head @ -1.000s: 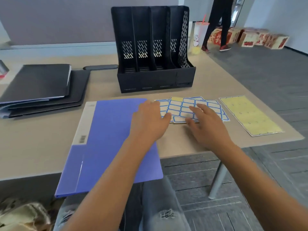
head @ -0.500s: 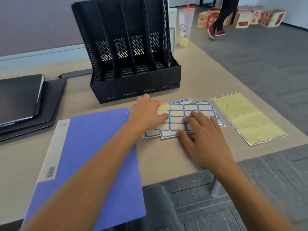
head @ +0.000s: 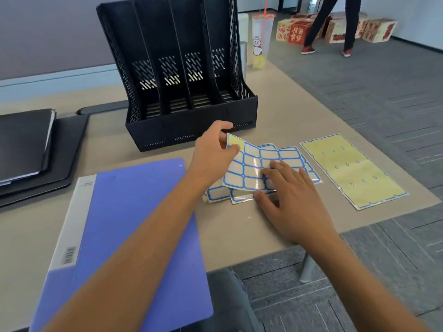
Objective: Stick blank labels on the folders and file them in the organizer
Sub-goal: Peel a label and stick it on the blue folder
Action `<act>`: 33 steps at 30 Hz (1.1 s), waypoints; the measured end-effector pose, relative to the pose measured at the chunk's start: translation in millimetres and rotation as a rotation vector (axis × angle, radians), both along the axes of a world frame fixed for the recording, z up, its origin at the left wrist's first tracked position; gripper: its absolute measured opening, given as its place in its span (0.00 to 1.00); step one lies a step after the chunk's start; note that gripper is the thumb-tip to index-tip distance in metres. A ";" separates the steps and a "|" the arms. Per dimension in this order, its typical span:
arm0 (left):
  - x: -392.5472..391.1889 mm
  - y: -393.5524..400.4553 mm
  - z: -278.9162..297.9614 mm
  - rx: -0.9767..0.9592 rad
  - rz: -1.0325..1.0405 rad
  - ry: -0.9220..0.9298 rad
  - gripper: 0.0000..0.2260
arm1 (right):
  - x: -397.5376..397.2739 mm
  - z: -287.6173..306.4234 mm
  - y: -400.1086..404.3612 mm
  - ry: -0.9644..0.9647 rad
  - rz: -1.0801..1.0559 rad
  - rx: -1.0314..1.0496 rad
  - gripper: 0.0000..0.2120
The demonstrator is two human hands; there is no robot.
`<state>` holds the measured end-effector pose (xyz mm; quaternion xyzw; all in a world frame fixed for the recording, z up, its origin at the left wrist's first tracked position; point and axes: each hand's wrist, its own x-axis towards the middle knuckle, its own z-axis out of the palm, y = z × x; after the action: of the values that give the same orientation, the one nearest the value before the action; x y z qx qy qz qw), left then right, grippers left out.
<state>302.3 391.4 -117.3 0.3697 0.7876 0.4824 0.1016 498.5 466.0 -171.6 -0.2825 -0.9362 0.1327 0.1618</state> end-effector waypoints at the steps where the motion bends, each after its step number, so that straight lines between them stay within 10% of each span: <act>1: -1.0 -0.2 3.3 -0.002 0.000 -0.017 0.21 | 0.1 0.9 -0.4 0.002 0.004 -0.005 0.28; 10: 9.0 -33.8 12.1 -0.106 0.083 -0.025 0.06 | 4.1 5.8 -4.9 0.145 0.033 0.002 0.30; 20: 57.4 -86.3 9.4 0.168 0.151 -0.490 0.07 | 14.6 15.7 -24.7 0.589 0.044 0.025 0.23; 33: 136.9 -146.4 7.7 0.293 0.184 -0.516 0.03 | 34.9 20.3 -88.0 0.548 0.195 -0.178 0.20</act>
<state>439.2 244.9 -109.5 0.1728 0.6880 0.6759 0.1997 533.4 378.0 -151.2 -0.1581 -0.8650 0.3002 0.3697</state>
